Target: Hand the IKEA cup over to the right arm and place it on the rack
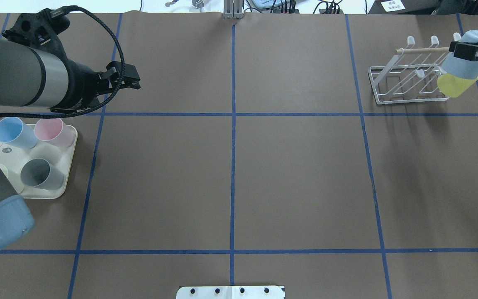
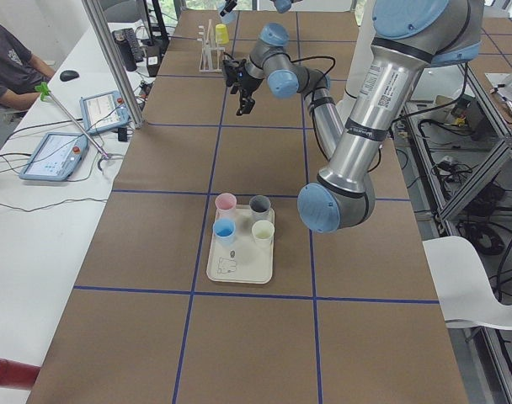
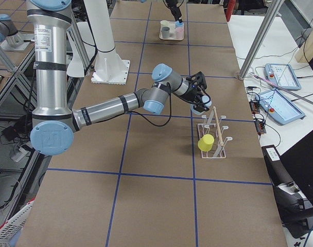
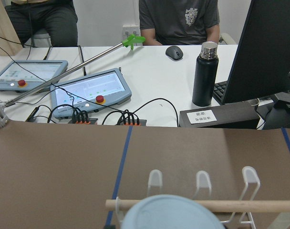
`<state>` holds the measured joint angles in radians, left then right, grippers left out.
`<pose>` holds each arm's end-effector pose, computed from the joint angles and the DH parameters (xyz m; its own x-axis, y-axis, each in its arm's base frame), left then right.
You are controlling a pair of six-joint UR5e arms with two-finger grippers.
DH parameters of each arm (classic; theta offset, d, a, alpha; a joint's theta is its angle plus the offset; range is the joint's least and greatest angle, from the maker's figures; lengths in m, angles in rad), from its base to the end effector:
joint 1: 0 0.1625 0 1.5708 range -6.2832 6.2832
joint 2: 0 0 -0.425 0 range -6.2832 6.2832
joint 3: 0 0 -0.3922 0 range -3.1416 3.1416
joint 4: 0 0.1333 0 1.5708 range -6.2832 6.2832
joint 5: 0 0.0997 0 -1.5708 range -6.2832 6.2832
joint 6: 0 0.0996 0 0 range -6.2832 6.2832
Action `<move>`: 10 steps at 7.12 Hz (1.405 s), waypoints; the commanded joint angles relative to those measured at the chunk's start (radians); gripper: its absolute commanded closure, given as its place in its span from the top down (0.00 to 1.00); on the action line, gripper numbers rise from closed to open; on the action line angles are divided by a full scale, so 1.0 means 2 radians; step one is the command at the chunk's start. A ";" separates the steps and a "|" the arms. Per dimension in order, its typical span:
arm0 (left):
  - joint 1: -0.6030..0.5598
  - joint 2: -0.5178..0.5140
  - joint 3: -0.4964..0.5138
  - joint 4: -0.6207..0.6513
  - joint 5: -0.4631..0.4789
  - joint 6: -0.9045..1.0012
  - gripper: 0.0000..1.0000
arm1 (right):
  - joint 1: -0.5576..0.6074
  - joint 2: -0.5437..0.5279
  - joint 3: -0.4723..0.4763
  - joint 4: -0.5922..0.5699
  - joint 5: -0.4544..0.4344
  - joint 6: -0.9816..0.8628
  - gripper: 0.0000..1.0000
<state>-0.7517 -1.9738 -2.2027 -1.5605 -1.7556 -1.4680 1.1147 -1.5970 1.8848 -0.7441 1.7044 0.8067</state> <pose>0.2885 -0.4271 0.1819 0.4346 -0.2681 -0.8598 0.5147 0.8574 -0.0073 -0.1113 -0.4995 0.4300 0.7193 -0.0907 0.6887 -0.4701 0.6664 0.5787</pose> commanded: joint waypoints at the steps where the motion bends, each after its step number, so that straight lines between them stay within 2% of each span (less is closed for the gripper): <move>1: -0.015 0.020 -0.005 0.003 -0.016 0.028 1.00 | -0.017 0.019 -0.030 0.000 -0.060 -0.011 0.00; 10: -0.014 0.020 0.001 0.002 -0.017 0.029 1.00 | -0.023 0.051 -0.101 0.006 -0.070 -0.038 0.00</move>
<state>-0.7795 -1.9328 -2.2004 -1.5558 -1.7886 -1.4098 1.0693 -1.5025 1.6980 -0.7320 1.5670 0.7468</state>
